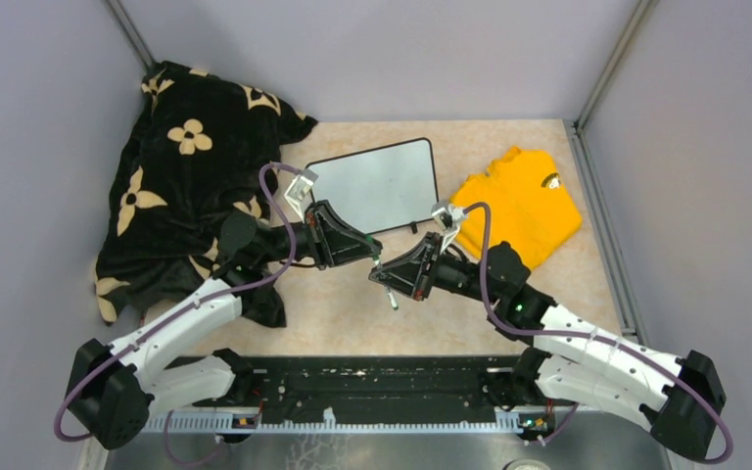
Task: Write a sentence on the whiteboard
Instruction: Open the whiteboard marker at the center of the board.
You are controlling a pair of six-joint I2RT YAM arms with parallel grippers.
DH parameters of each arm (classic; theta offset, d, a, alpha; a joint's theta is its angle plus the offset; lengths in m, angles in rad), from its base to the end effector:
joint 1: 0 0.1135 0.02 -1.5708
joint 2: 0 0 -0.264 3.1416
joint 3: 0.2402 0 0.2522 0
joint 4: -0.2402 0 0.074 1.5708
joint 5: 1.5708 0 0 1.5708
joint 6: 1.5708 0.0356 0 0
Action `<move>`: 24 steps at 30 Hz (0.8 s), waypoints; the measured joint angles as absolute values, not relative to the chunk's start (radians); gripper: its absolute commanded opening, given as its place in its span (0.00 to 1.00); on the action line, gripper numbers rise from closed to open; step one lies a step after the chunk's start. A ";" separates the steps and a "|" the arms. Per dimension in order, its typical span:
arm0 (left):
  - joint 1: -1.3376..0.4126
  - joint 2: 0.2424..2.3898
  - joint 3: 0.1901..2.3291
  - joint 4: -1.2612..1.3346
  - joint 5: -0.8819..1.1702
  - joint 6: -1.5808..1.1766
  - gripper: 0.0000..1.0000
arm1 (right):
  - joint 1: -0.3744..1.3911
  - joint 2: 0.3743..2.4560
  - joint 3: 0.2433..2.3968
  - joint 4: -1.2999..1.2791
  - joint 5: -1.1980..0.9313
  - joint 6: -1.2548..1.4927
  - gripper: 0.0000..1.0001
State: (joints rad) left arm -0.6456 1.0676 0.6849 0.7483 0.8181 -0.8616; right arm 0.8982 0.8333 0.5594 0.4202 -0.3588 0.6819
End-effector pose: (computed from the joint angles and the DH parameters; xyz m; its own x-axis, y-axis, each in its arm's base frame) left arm 0.1714 -0.1617 0.3441 -0.5393 -0.2432 -0.8062 0.8391 -0.0747 -0.5388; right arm 0.1153 0.1648 0.3161 -0.5275 0.2849 -0.8003 -0.7939 0.1701 0.5838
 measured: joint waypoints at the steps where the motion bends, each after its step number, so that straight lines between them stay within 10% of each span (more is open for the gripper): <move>1: -0.646 1.064 0.685 0.748 0.818 -0.868 0.00 | 0.898 0.833 0.559 0.426 -0.365 0.680 0.00; 24: -0.648 0.983 0.686 0.690 0.563 -0.879 0.00 | 0.898 0.681 0.508 0.321 -0.312 0.646 0.00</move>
